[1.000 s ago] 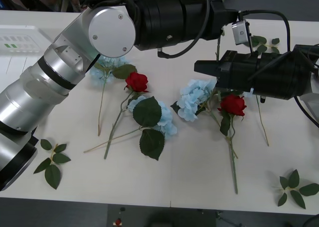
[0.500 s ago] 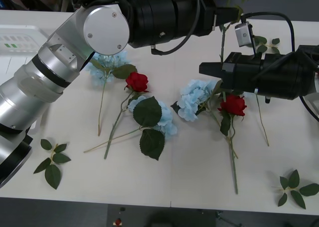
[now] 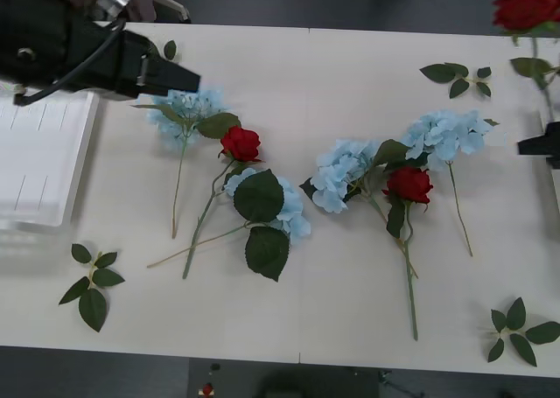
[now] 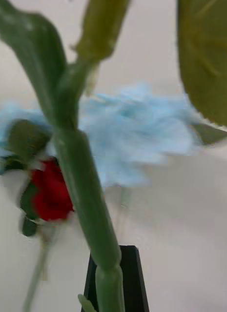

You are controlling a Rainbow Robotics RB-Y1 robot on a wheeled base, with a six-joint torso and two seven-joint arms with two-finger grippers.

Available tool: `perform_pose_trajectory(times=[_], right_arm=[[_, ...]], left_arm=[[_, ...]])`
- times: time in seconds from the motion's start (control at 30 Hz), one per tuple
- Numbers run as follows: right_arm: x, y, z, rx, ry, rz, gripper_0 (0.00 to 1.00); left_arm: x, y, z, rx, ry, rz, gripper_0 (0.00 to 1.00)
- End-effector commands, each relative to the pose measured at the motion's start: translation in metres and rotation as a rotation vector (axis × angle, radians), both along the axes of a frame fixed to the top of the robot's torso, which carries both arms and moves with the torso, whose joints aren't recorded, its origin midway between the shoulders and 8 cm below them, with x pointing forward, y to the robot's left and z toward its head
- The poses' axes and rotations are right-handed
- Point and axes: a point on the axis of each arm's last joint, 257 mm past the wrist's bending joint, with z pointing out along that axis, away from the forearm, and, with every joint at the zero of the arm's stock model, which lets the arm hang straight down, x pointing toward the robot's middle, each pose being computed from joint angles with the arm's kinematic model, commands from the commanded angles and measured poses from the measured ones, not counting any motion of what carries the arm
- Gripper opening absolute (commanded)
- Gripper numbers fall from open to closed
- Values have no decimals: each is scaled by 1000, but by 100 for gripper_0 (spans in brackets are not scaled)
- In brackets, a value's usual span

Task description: Put the red flowers into the right box and the blue flowers into the left box

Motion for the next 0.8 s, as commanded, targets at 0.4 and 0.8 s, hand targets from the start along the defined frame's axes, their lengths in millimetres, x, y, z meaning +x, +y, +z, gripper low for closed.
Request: perform_pose_trajectory(times=[0.4,0.8], right_arm=[[-20,-245,-2,-416,57,-496,0],[3,-311,-36,-485,-18,-726,0]], left_arm=[[106,87,-163,272,26,352,100],[151,49,-199,429,-56,342,100]])
